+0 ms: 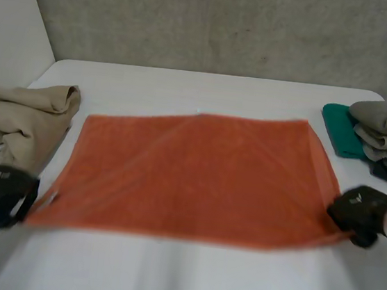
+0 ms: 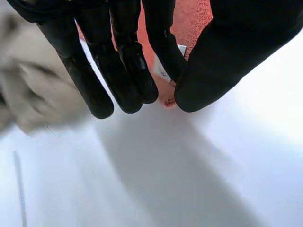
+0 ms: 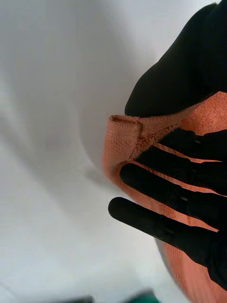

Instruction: Fold the laundry.

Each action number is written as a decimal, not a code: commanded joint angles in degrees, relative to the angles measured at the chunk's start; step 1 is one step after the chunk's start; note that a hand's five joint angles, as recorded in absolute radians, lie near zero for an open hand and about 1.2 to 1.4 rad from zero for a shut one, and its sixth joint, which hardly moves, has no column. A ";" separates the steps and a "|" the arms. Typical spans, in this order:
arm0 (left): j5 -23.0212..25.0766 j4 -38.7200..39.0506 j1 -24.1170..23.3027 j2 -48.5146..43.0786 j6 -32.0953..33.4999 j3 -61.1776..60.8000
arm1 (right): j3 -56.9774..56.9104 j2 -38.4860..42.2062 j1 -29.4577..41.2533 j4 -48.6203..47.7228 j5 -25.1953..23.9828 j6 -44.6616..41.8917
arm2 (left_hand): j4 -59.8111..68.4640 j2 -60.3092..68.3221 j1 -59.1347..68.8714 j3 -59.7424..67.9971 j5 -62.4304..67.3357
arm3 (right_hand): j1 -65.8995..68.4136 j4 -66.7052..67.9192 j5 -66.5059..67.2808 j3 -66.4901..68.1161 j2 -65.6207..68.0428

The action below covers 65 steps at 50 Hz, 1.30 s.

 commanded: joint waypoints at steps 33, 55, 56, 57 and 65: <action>-15.89 28.05 -18.31 -44.82 -8.90 56.81 | -41.89 31.31 12.99 -38.39 15.97 26.03 | 10.88 11.03 13.84 11.33 12.41 | 14.70 11.38 12.66 11.84 12.27; -18.53 7.59 -23.94 -30.08 -19.09 41.02 | -31.90 25.97 14.84 -41.98 12.99 27.69 | -43.95 -43.80 -41.00 -43.50 -42.43 | 14.70 11.38 12.66 11.84 12.27; -18.44 6.52 -23.94 -29.63 -19.44 40.31 | -31.19 25.43 14.84 -42.07 12.90 27.78 | -42.93 -42.79 -39.98 -42.49 -41.41 | 14.70 11.38 12.66 11.84 12.27; -18.36 5.56 -24.02 -29.37 -19.71 39.69 | -30.57 24.91 14.84 -42.25 12.81 27.78 | -42.26 -42.11 -39.31 -41.81 -40.74 | 14.70 11.38 12.66 11.84 12.27; -18.79 3.35 -23.50 -32.35 -20.24 38.10 | -26.70 22.09 14.57 -42.51 12.10 27.61 | -37.04 -36.90 -34.09 -36.60 -35.52 | 14.70 11.38 12.66 11.84 12.27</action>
